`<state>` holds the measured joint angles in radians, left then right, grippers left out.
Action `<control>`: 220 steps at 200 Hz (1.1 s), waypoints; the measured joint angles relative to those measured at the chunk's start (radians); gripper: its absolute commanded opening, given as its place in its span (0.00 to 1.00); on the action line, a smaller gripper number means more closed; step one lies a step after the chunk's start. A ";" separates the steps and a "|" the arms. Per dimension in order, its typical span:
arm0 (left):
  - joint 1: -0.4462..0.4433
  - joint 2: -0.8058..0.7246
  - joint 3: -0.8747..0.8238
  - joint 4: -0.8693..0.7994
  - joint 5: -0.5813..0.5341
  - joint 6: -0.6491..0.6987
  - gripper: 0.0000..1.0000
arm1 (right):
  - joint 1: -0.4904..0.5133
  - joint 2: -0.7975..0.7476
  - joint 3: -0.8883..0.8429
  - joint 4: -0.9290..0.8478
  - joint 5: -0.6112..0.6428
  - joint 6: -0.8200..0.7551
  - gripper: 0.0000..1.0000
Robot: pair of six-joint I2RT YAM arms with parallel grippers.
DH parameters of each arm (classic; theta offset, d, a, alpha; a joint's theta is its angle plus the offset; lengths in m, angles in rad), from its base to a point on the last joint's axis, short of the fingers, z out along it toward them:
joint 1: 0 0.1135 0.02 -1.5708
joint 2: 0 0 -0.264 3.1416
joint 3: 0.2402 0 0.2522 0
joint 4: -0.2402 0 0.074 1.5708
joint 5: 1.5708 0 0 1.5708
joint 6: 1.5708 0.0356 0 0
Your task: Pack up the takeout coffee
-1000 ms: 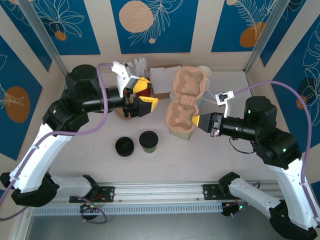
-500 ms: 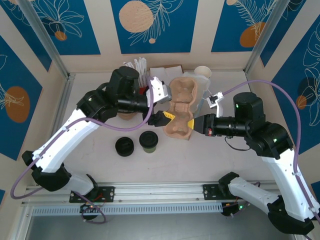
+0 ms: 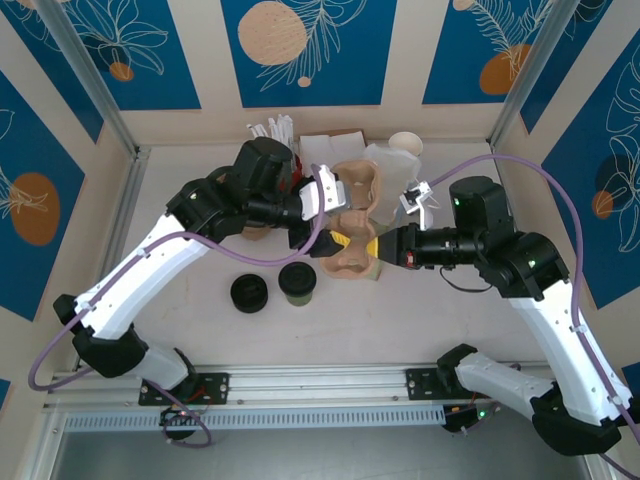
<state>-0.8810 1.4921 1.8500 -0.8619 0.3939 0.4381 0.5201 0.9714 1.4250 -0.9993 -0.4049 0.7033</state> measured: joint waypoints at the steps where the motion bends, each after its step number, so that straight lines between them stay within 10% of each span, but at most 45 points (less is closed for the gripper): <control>1: -0.001 0.001 0.001 0.000 0.000 0.000 0.74 | 0.000 0.001 0.000 0.000 0.000 0.000 0.00; 220: -0.040 0.084 0.085 -0.132 -0.108 0.055 0.37 | 0.043 0.024 0.000 -0.019 -0.020 -0.036 0.00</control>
<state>-0.9215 1.5757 1.9350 -0.9936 0.2863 0.4934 0.5629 0.9951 1.4250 -1.0187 -0.4248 0.6670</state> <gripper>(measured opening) 0.378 0.049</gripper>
